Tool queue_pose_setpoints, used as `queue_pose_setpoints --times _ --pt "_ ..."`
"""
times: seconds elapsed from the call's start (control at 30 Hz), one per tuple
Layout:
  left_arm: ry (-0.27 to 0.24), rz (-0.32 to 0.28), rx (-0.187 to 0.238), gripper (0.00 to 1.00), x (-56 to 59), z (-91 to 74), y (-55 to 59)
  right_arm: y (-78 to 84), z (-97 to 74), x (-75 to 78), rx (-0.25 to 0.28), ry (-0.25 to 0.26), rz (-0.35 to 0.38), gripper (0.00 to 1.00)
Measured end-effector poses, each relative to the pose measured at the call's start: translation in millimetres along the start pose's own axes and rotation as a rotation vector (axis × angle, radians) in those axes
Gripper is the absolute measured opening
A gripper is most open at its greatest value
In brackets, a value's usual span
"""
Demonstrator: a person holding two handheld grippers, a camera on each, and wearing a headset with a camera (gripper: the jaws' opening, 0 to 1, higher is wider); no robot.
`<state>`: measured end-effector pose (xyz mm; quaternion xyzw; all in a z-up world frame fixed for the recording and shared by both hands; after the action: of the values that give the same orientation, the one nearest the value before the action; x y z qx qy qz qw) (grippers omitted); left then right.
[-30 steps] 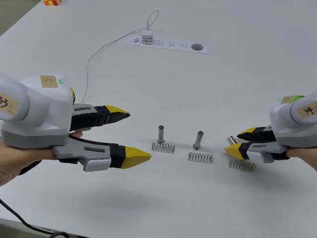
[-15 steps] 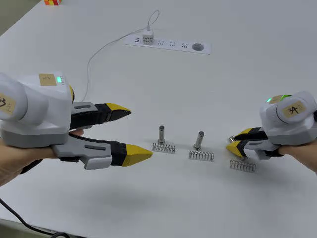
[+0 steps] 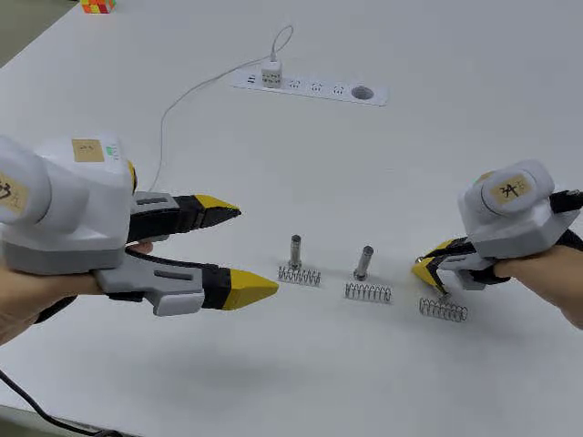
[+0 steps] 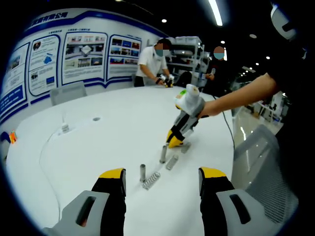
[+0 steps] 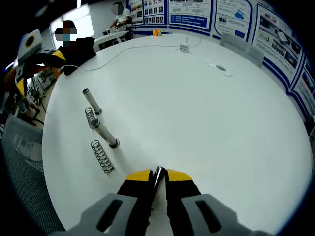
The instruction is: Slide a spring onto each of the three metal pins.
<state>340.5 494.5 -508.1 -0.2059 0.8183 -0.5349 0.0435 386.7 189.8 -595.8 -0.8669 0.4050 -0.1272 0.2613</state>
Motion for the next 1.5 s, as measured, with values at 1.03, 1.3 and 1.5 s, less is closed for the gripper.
queue_pose_setpoints --times 1.03,1.3,1.5 --pt "-0.027 0.0 0.051 0.62 7.0 -11.2 -8.0 10.8 -24.4 -7.5 0.152 0.071 0.078 0.08" --pt "-0.029 0.0 0.066 0.62 8.9 -12.6 -11.3 15.0 -34.1 -6.1 0.211 0.089 0.062 0.07" --pt "-0.023 0.01 0.063 0.63 9.2 -11.2 -14.5 18.9 -40.1 -9.0 0.252 0.1 0.048 0.07"
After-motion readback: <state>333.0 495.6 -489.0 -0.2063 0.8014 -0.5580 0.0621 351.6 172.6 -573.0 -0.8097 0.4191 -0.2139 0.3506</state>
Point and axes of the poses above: the centre of the closed fingertips' face, and the gripper's own axes: z roughly forward along the fingers, x roughly to its right, y roughly out of its underside, the point moved 10 cm from there along -z, roughly backward along the fingers, and after that the axes turned 2 degrees about y, right-handed, at the moved point
